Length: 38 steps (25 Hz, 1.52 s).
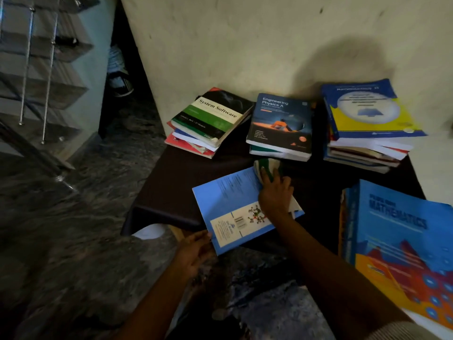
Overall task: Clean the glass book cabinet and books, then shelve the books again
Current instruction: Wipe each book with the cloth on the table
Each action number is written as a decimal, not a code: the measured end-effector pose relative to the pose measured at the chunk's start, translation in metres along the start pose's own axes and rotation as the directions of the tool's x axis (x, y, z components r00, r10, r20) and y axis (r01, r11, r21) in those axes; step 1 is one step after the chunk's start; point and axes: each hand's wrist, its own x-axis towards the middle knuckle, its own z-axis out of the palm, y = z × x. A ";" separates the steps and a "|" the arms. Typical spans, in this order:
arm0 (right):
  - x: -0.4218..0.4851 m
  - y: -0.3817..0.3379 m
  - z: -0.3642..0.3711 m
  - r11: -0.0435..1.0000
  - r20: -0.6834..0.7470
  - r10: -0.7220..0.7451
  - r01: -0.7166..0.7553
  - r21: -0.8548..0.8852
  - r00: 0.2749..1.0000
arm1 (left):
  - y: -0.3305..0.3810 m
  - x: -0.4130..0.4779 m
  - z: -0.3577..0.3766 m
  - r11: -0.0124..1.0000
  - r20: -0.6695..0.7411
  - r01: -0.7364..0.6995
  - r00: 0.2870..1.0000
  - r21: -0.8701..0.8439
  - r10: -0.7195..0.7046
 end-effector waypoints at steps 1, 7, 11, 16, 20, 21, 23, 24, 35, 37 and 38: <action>-0.005 -0.012 0.002 0.999 -0.003 -0.041 0.041 -0.010 0.999 | -0.001 0.002 -0.001 1.000 0.003 0.011 1.000 -0.020 -0.011; -0.063 -0.075 0.009 0.944 0.015 -0.329 0.328 0.024 0.944 | -0.002 0.006 -0.002 0.994 0.026 0.053 0.998 -0.096 -0.050; -0.084 -0.076 0.009 0.767 -0.012 -0.636 0.633 0.107 0.772 | -0.001 0.005 -0.005 0.994 0.053 0.044 0.998 -0.097 -0.039; -0.072 0.038 -0.001 0.993 -0.077 0.042 -0.033 0.117 0.996 | -0.003 0.004 -0.003 0.998 0.032 0.004 0.999 -0.070 -0.001; -0.104 0.037 0.019 0.996 -0.201 -0.005 0.024 0.090 0.979 | -0.002 0.001 0.000 0.999 0.035 0.003 0.999 -0.049 -0.001; -0.117 0.024 0.026 0.992 -0.191 -0.071 0.089 0.088 0.979 | -0.001 -0.001 0.002 0.999 0.030 0.006 1.000 -0.051 -0.005; -0.147 -0.007 0.034 0.971 -0.164 -0.180 0.202 0.125 0.970 | -0.002 -0.002 0.004 0.998 -0.007 0.003 1.000 -0.058 -0.004; -0.160 -0.022 0.035 0.952 -0.139 -0.228 0.251 0.176 0.964 | -0.001 -0.005 0.005 0.998 -0.021 0.003 1.000 -0.070 -0.005; -0.111 0.015 -0.057 0.838 -0.303 -0.143 0.278 0.470 0.942 | 0.046 -0.035 0.053 0.949 -0.006 -0.311 0.950 0.047 0.312; -0.093 0.025 -0.077 0.840 -0.399 -0.147 0.327 0.432 0.905 | 0.073 -0.054 0.061 0.871 0.028 -0.467 0.883 0.152 0.468; -0.086 0.029 -0.086 0.834 -0.433 -0.138 0.340 0.434 0.891 | 0.089 -0.063 0.063 0.824 0.048 -0.535 0.843 0.189 0.536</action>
